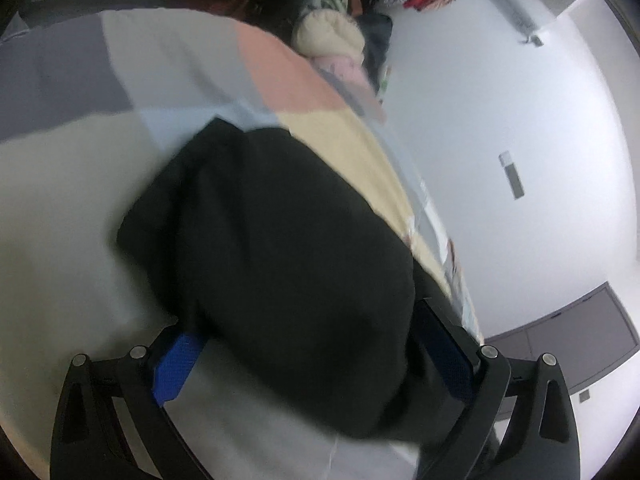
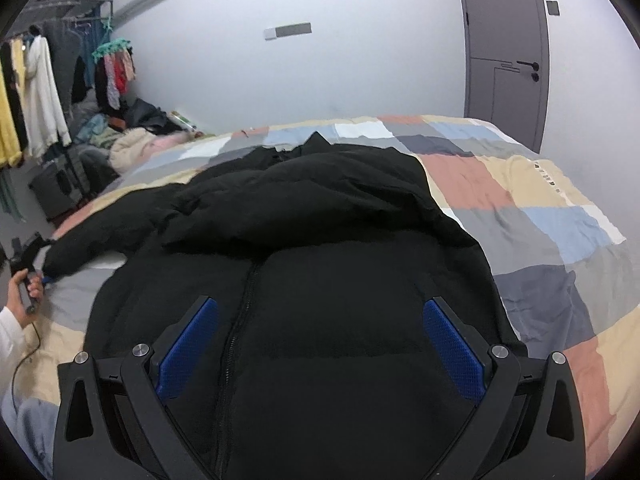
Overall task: Fold large clothes
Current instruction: 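Grasp the sleeve cuff nearest the left tool with the left tool, then lift and carry the held sleeve across the jacket toward the right tool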
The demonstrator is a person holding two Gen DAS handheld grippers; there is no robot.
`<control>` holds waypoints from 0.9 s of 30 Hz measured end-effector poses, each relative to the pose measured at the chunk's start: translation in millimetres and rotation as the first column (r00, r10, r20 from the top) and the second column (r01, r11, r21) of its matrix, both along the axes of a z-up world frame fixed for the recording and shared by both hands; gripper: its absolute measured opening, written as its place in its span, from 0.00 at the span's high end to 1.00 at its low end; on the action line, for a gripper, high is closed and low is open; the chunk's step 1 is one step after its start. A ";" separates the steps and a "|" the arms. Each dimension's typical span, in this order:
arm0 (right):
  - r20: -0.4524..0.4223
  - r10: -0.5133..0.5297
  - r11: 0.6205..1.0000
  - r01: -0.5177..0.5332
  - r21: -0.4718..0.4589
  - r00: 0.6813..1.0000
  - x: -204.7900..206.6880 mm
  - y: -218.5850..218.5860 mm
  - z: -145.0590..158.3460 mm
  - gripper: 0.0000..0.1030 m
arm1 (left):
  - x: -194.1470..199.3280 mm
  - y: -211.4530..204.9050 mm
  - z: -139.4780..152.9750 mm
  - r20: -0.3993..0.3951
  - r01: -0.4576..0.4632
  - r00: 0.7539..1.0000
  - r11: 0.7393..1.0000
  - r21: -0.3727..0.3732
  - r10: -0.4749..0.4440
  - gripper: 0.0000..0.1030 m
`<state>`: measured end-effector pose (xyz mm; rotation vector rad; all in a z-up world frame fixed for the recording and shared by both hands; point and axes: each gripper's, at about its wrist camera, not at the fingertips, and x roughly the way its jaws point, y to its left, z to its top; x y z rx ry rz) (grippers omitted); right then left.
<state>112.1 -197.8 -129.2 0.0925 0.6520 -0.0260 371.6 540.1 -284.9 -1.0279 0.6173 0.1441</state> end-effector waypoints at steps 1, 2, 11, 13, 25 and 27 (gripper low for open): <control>-0.002 -0.005 1.000 0.005 0.004 1.000 1.6 0.3 -0.3 0.00 | 5.6 6.2 -3.5 0.010 -0.008 1.000 1.000 -0.018 0.008 0.03; -0.004 -0.013 1.000 0.013 0.009 1.000 3.2 0.1 -0.5 0.00 | 11.1 10.9 -6.8 0.014 -0.016 1.000 0.999 -0.034 0.017 0.04; -0.046 -0.031 1.000 0.031 -0.006 0.998 12.9 3.8 -8.3 0.00 | 35.2 17.5 -13.7 0.031 -0.057 0.998 0.993 -0.103 0.061 0.28; -0.050 -0.028 1.000 0.028 -0.003 0.998 12.6 3.6 -8.5 0.00 | 37.4 18.7 -13.1 0.018 -0.053 0.998 0.994 -0.094 0.055 0.41; -0.016 -0.003 1.000 0.003 0.004 1.000 2.9 2.3 3.7 0.00 | 22.9 4.0 80.3 -0.005 -0.014 1.000 0.996 0.090 0.015 0.92; -0.007 0.007 1.000 -0.007 0.008 1.000 -0.1 1.8 6.1 0.00 | 18.5 -1.6 101.8 0.005 -0.010 1.000 0.992 0.129 0.009 0.93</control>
